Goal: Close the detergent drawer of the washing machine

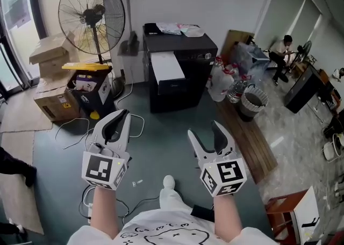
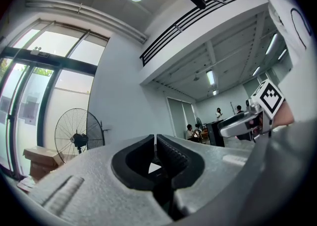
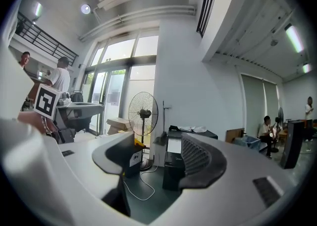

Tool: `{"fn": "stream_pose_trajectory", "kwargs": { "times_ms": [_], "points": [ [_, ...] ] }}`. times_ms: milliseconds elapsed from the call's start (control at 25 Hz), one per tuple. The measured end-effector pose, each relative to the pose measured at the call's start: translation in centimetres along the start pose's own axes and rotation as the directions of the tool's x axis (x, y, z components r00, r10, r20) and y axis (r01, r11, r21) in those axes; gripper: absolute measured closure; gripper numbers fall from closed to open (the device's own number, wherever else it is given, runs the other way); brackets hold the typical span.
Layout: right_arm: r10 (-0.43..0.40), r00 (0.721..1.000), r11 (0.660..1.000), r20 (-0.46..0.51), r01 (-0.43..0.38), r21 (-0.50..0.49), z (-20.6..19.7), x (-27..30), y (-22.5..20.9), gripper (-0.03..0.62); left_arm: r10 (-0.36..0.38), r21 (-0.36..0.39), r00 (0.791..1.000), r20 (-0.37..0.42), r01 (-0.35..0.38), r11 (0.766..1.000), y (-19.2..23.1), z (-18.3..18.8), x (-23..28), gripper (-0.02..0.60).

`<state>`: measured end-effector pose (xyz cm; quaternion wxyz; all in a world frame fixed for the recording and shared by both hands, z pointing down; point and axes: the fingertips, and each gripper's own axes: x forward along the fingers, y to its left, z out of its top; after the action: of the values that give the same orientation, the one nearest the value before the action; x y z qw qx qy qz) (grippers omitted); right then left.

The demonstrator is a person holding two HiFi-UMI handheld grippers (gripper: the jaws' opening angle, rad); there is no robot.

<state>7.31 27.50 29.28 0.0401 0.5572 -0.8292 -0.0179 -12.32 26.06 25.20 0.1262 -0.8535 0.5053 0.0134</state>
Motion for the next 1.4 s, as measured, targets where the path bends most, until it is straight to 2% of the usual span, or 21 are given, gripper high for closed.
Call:
{"fn": "stream_pose_trajectory", "kwargs": {
  "times_ms": [160, 840, 1400],
  "points": [
    [0.002, 1.000, 1.000, 0.002, -0.002, 0.017, -0.1, 3.7, -2.4, 0.316, -0.006, -0.002, 1.000, -0.017, 0.006, 1.000, 1.0, -1.1, 3.8, 0.563],
    [0.057, 0.998, 0.997, -0.009, -0.056, 0.052, -0.5, 20.2, -14.1, 0.316, 0.057, 0.012, 0.998, -0.041, -0.057, 0.998, 6.4, -4.4, 21.6, 0.563],
    [0.111, 0.991, 0.981, -0.072, -0.098, 0.166, -5.6, 24.9, -17.2, 0.316, 0.052, -0.001, 0.993, -0.106, -0.053, 0.999, 6.1, -8.4, 26.6, 0.563]
  ]
}}
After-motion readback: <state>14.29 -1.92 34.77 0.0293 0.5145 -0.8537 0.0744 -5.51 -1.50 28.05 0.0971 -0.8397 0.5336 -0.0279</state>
